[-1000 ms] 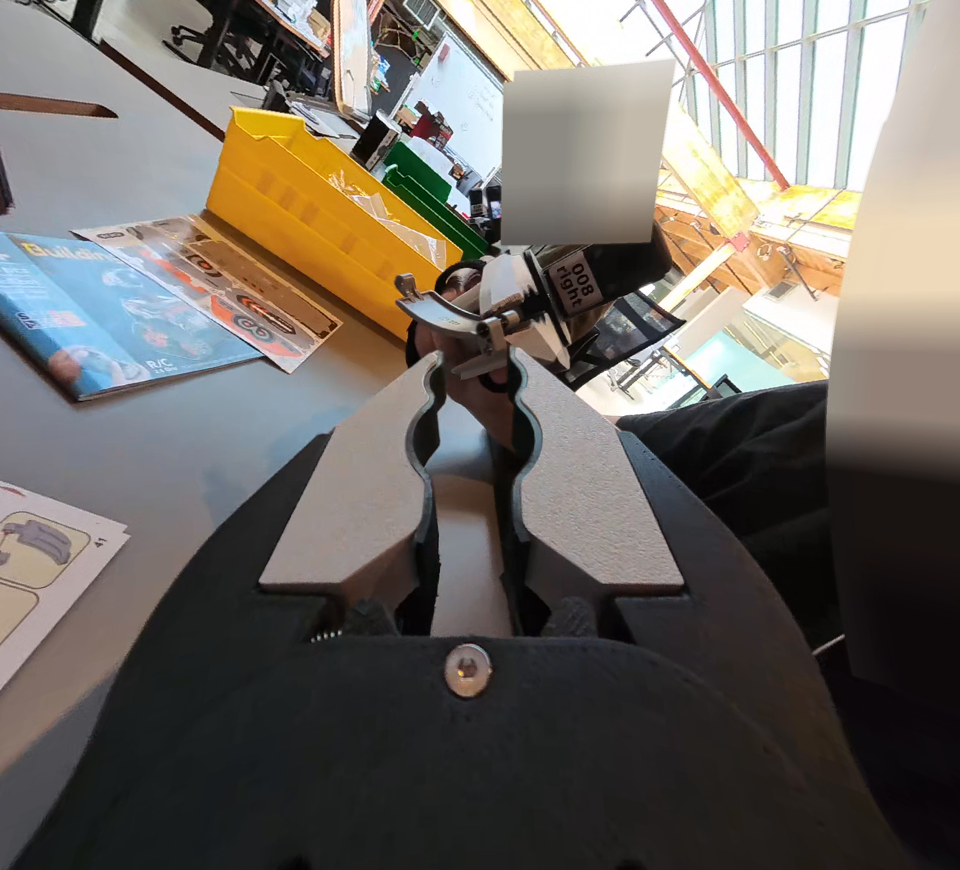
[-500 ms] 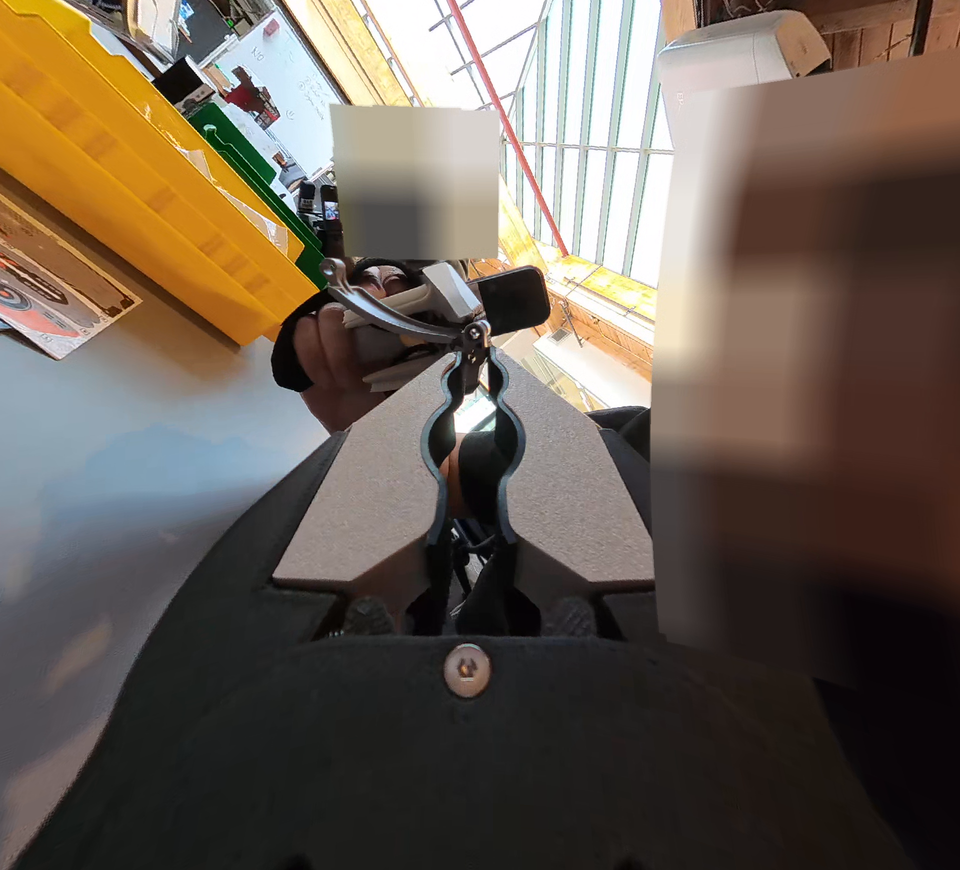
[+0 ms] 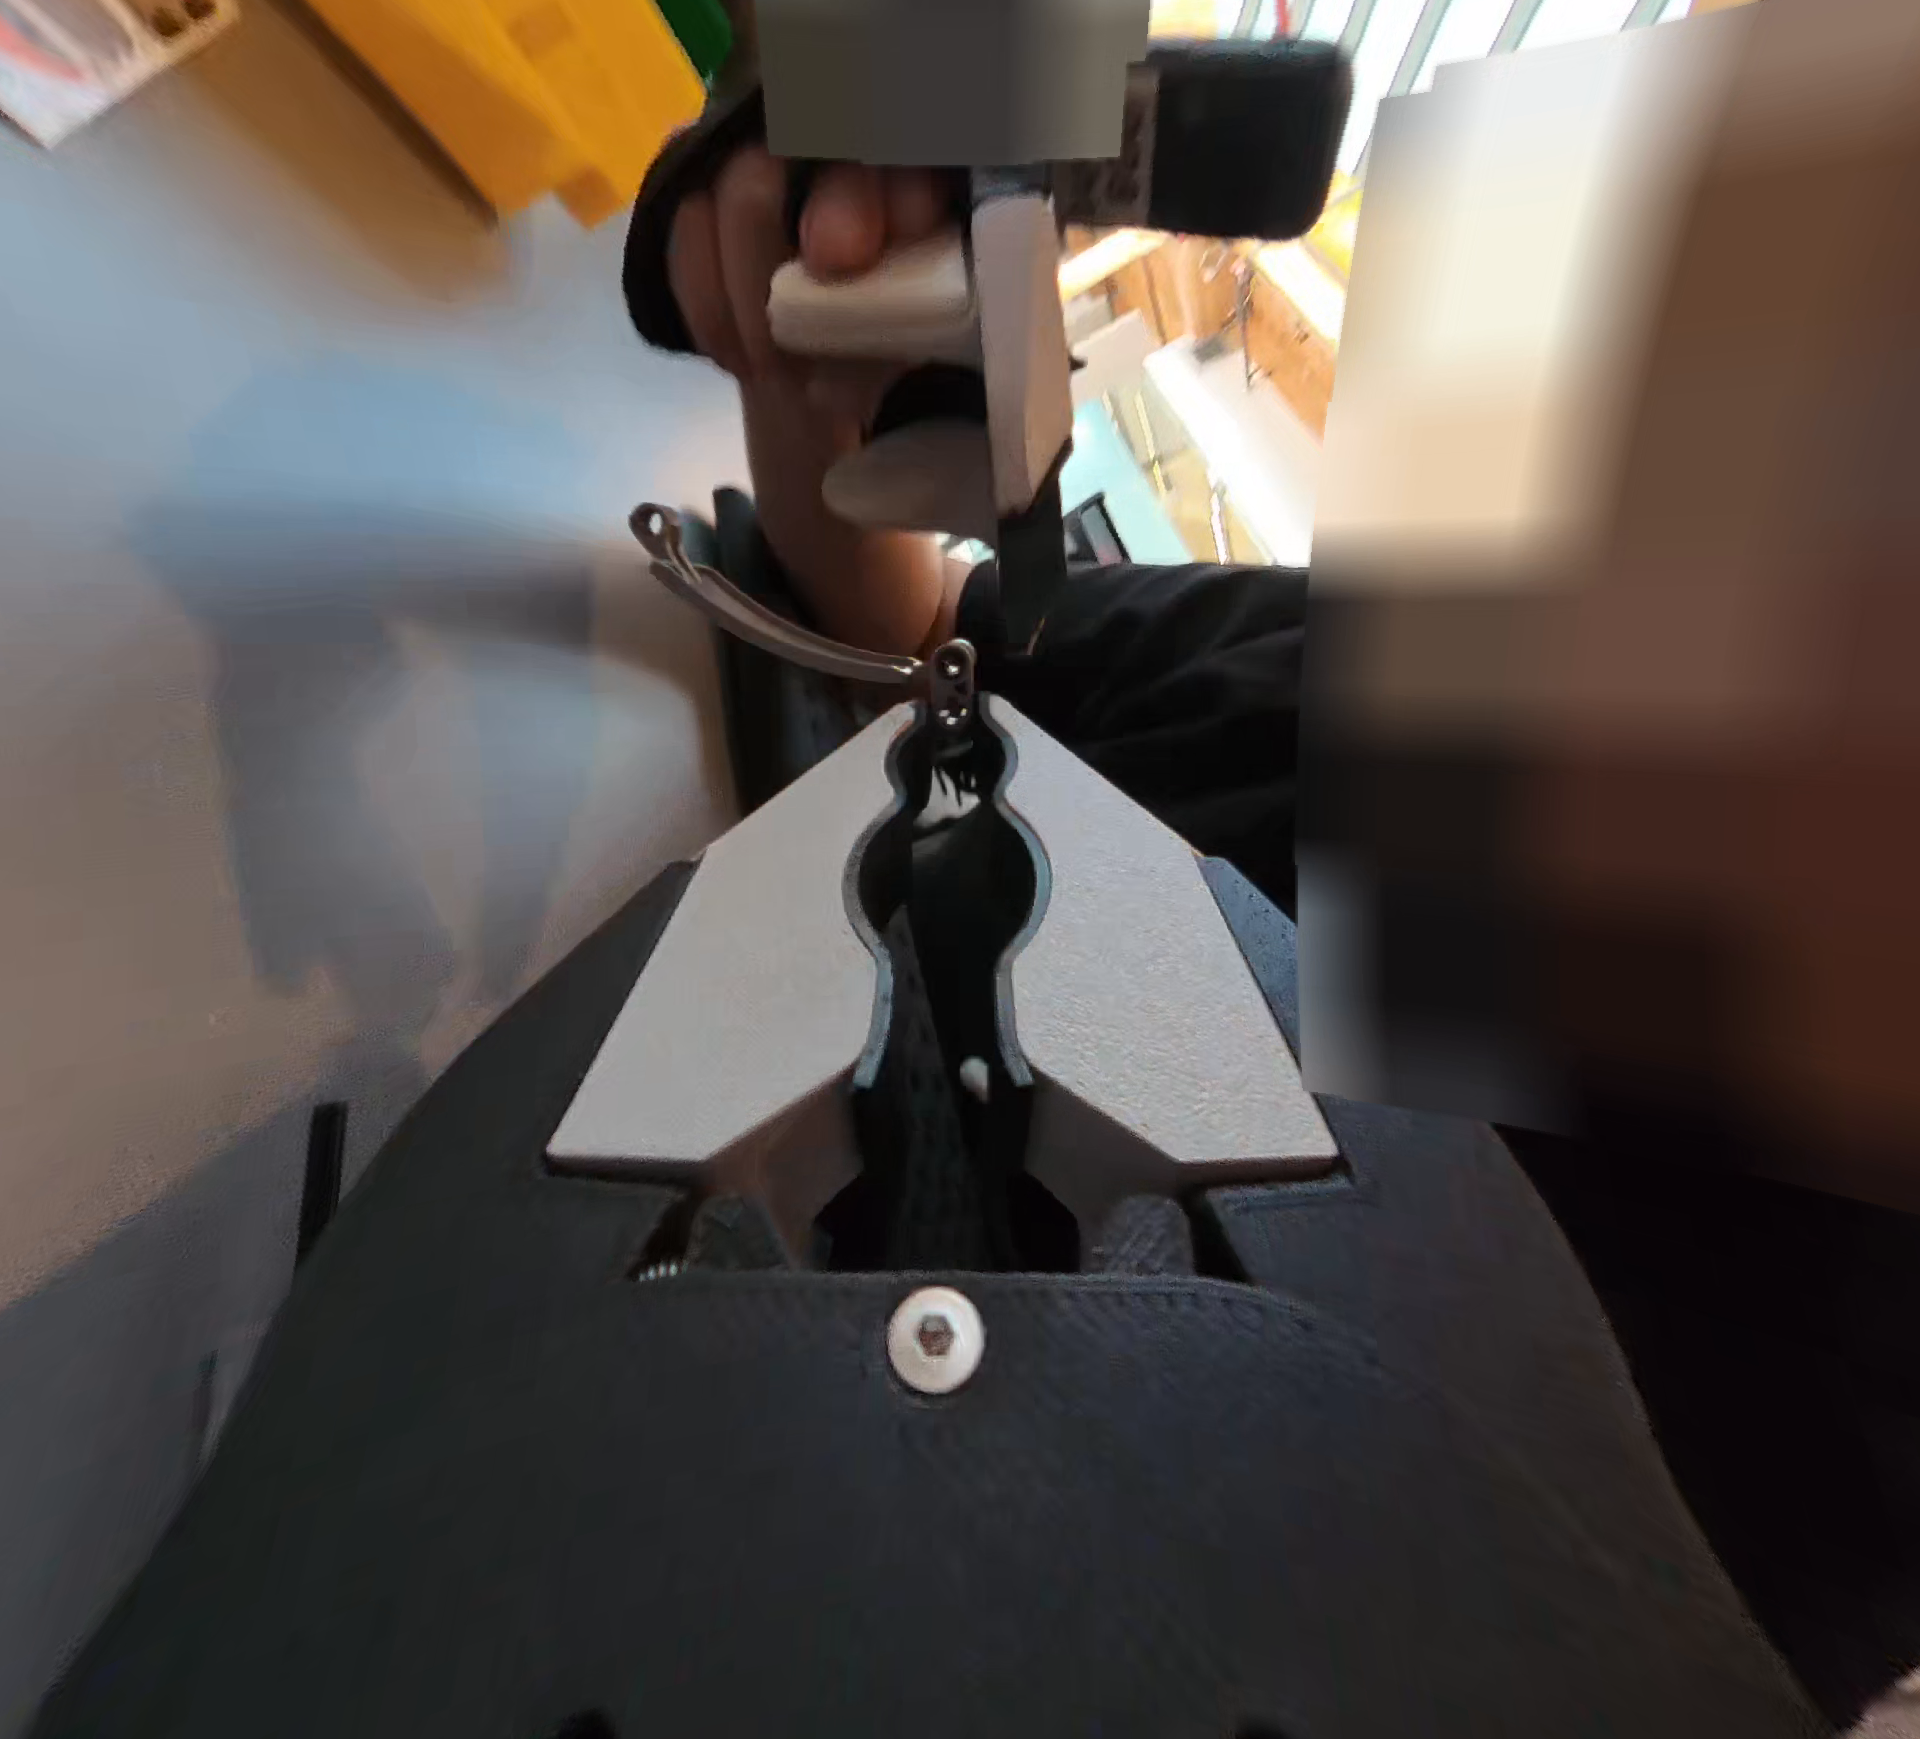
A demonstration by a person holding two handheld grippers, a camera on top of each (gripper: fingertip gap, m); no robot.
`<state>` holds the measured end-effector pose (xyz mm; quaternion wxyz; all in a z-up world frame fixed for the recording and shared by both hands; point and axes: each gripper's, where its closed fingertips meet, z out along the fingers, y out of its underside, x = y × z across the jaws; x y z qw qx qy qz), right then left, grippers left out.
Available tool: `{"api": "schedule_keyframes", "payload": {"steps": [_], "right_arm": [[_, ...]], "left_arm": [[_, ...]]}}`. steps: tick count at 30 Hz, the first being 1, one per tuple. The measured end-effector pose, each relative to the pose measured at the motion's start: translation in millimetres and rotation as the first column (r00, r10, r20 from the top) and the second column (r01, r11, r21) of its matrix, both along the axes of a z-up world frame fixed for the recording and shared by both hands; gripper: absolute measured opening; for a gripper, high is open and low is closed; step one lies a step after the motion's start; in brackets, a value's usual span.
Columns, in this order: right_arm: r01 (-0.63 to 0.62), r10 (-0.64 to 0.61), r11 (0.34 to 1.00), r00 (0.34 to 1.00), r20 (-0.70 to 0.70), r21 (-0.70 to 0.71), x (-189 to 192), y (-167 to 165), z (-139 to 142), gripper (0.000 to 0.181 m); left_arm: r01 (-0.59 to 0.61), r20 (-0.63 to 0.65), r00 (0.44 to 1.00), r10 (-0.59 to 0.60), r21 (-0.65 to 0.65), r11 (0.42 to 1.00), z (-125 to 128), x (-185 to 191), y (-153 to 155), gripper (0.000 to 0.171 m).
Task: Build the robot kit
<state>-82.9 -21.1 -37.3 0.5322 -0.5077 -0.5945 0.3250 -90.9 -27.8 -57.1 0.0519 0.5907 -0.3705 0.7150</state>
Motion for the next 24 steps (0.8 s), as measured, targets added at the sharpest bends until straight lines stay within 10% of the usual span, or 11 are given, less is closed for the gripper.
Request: {"api": "schedule_keyframes", "payload": {"steps": [1,24], "right_arm": [[-0.025,0.025,1.0,0.999,0.024,-0.013,1,-4,-5,0.035],[-0.228,0.265,0.956,0.941,0.21,-0.185,-29,-51,-52,0.015]], "left_arm": [[0.037,-0.031,0.999,-0.037,0.003,0.999,-5,-2,-6,0.005],[0.296,-0.156,0.943,-0.295,-0.012,0.955,-26,-13,-53,0.005]]}}
